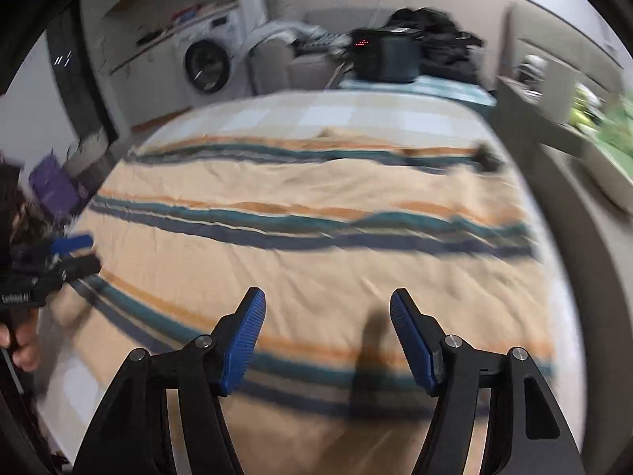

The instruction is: Fold small clothes

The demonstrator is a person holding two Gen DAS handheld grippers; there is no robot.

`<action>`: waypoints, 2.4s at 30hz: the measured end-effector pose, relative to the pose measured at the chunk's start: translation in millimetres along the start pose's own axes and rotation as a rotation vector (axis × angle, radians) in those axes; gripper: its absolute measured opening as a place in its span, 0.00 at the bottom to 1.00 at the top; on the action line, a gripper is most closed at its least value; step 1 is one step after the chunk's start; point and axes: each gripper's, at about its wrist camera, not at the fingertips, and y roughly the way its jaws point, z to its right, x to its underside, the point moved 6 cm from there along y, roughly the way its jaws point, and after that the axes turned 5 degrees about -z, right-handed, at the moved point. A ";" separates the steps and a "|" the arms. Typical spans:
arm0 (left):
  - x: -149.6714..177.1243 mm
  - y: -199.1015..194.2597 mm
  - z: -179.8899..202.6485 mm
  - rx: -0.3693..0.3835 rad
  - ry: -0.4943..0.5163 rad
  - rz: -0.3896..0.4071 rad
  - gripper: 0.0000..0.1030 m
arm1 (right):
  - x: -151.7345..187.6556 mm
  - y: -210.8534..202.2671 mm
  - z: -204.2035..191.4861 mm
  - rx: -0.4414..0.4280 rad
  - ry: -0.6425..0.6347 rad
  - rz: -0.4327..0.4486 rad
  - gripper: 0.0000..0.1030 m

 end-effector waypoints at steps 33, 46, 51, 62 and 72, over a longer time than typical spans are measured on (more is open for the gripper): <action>-51.4 33.4 -117.5 -0.146 -0.094 -0.076 0.77 | -68.1 54.1 96.7 0.220 0.093 -0.075 0.81; 92.3 -92.8 -179.3 -0.129 -0.409 0.025 0.77 | -17.9 7.3 -137.7 -0.168 -0.179 0.003 0.81; 118.9 -113.1 -184.3 -0.128 -0.411 0.069 0.77 | 10.3 8.0 -248.3 -0.254 -0.360 -0.035 0.81; 169.6 -144.3 -243.2 -0.090 -0.586 0.135 0.77 | 54.0 25.8 -381.0 -0.255 -0.602 -0.057 0.81; 172.0 -130.3 -242.0 -0.009 -0.621 0.125 0.77 | 22.5 21.6 -347.2 -0.315 -0.352 0.017 0.11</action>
